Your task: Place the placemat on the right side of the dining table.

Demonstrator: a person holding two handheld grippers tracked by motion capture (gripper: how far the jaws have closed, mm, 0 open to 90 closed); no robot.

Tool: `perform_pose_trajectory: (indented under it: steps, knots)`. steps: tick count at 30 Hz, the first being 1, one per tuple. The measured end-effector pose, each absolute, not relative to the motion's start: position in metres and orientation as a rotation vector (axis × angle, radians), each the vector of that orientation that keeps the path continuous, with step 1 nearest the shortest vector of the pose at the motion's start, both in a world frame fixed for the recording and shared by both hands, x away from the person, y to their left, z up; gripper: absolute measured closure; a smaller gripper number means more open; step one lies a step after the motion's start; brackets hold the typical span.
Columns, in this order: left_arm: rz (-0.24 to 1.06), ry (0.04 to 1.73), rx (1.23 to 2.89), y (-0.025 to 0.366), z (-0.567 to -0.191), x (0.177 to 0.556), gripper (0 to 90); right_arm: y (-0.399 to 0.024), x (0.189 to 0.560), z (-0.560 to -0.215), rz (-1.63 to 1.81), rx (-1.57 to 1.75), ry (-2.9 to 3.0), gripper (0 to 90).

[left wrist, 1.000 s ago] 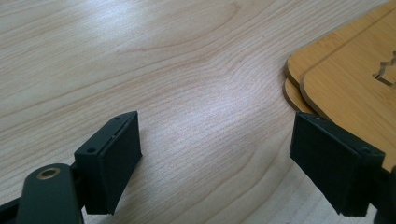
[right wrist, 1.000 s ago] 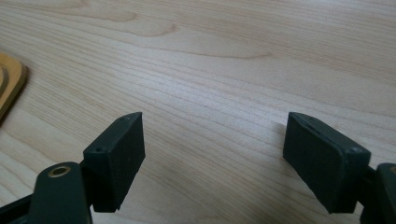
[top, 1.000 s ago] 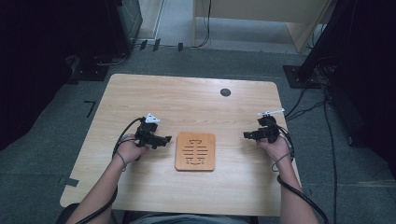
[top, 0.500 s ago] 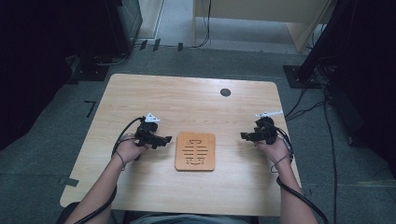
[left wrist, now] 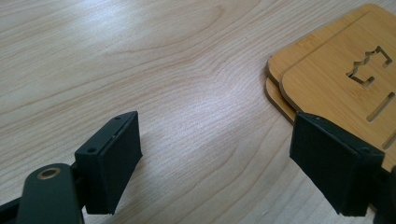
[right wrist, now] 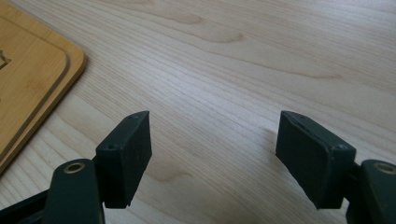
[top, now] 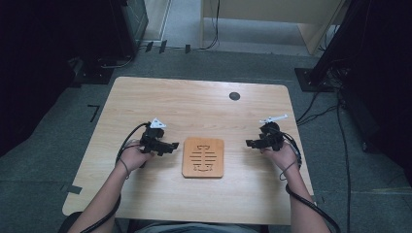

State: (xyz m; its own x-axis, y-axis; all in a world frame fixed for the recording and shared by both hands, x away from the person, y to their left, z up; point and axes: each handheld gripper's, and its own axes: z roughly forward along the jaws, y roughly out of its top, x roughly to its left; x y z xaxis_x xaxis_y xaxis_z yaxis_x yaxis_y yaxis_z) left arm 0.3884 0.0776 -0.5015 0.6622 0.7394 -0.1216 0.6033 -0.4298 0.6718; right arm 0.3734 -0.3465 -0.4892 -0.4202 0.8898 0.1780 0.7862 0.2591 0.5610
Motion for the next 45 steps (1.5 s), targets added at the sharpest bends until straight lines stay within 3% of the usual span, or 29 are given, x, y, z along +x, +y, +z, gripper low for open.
perform_pose_trajectory:
  steps: [37, 45]
  knots:
    - [0.245, 1.030, 2.159, 0.079, -0.499, 0.379, 15.7, -0.299, 0.380, -0.492, 0.944, 1.457, 2.449, 27.7]
    - [0.249, 1.024, 2.165, 0.077, -0.500, 0.377, 15.7, -0.292, 0.381, -0.494, 0.961, 1.465, 2.477, 22.3]
